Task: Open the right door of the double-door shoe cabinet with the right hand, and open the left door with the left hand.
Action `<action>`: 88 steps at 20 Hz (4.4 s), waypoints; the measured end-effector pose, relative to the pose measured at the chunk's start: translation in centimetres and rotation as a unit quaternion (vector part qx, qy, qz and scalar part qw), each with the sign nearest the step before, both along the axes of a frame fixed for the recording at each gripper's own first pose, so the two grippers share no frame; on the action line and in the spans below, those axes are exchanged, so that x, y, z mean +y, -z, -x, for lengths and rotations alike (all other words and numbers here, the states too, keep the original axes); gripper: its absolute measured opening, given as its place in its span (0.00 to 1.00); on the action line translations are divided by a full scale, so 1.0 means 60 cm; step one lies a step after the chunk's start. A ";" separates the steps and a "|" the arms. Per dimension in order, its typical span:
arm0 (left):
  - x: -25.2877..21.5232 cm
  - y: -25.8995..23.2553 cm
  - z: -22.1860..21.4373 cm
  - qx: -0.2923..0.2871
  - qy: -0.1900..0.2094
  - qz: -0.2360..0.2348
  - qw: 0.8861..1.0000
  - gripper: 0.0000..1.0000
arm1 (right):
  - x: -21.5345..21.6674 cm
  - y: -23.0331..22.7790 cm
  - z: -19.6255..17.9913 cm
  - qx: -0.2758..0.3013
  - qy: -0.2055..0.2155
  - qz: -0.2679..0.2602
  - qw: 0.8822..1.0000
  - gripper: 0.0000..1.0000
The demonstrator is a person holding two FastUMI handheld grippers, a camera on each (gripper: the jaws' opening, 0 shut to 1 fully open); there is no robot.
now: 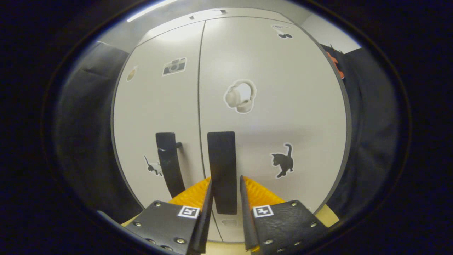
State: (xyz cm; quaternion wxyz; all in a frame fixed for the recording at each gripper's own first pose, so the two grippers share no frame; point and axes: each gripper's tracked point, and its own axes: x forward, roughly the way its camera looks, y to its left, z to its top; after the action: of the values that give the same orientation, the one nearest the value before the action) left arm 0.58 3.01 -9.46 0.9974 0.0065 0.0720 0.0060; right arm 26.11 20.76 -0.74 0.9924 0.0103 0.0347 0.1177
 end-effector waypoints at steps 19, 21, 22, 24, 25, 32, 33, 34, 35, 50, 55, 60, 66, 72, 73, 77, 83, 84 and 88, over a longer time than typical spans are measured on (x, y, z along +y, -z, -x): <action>-0.015 -0.023 0.007 -0.009 -0.017 0.002 1.000 0.96 | -0.068 -0.009 0.124 0.018 -0.070 0.025 0.997 0.09; -0.026 -0.028 0.011 -0.012 -0.014 -0.001 1.000 0.96 | -0.083 -0.010 0.143 0.020 -0.079 0.027 0.996 0.09; -0.034 -0.029 0.013 -0.013 -0.011 -0.002 1.000 0.96 | -0.091 -0.009 0.153 0.021 -0.084 0.027 0.996 0.09; -0.046 -0.032 0.017 -0.014 -0.004 -0.005 1.000 0.96 | -0.112 -0.012 0.172 0.020 -0.091 0.028 0.995 0.09; -0.052 -0.034 0.018 -0.015 -0.002 -0.006 1.000 0.96 | -0.124 -0.014 0.183 0.023 -0.094 0.027 0.995 0.10; -0.084 -0.034 0.018 -0.018 0.014 0.005 1.000 0.96 | -0.200 -0.022 0.224 0.023 -0.092 0.033 0.995 0.09; -0.089 -0.033 0.018 -0.018 0.016 0.007 1.000 0.96 | -0.208 -0.025 0.227 0.023 -0.090 0.034 0.995 0.09; -0.093 -0.030 0.018 -0.016 0.019 0.010 1.000 0.94 | -0.216 -0.025 0.230 0.025 -0.087 0.034 0.995 0.09; -0.099 -0.027 0.017 -0.014 0.022 0.012 1.000 0.94 | -0.223 -0.026 0.231 0.024 -0.083 0.037 0.996 0.09; -0.173 0.001 -0.006 -0.003 0.065 0.018 0.998 0.97 | -0.461 -0.093 0.237 -0.012 -0.007 -0.001 1.000 0.01; -0.163 0.015 -0.024 0.009 0.054 0.022 0.998 0.94 | -0.451 -0.088 0.244 -0.022 0.006 0.034 0.999 0.01; -0.145 -0.002 -0.097 0.000 0.043 0.022 0.999 0.96 | -0.483 -0.063 0.265 -0.033 0.042 0.035 0.998 0.07; -0.154 -0.050 -0.228 -0.029 0.044 0.047 0.997 0.96 | -0.557 -0.040 0.317 -0.061 0.101 0.002 0.993 0.98; -0.169 -0.088 -0.350 -0.059 0.039 0.009 0.997 0.96 | -0.556 0.000 0.353 -0.046 0.088 -0.026 0.995 0.99; -0.166 -0.091 -0.366 -0.059 0.031 0.004 0.998 0.96 | -0.556 0.000 0.359 -0.049 0.087 -0.023 0.995 1.00; -0.171 -0.112 -0.413 -0.067 0.022 0.000 0.998 0.94 | -0.544 0.003 0.379 -0.047 0.073 -0.036 0.996 0.99; -0.161 -0.115 -0.462 -0.051 0.006 -0.006 0.999 0.76 | -0.510 0.021 0.408 -0.042 0.054 -0.021 0.997 0.99; -0.166 -0.117 -0.462 -0.051 0.002 -0.007 0.999 0.71 | -0.502 0.024 0.413 -0.041 0.052 -0.018 0.998 1.00; -0.183 -0.112 -0.461 -0.026 0.009 -0.020 0.999 0.50 | -0.461 0.036 0.425 -0.029 0.046 0.001 0.999 1.00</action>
State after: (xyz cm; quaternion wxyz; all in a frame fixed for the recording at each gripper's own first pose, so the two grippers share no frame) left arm 28.26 -7.96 -2.72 0.9986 0.0267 0.0454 -0.0010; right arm 0.64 -6.87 -2.90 0.9973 0.0075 0.0058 0.0726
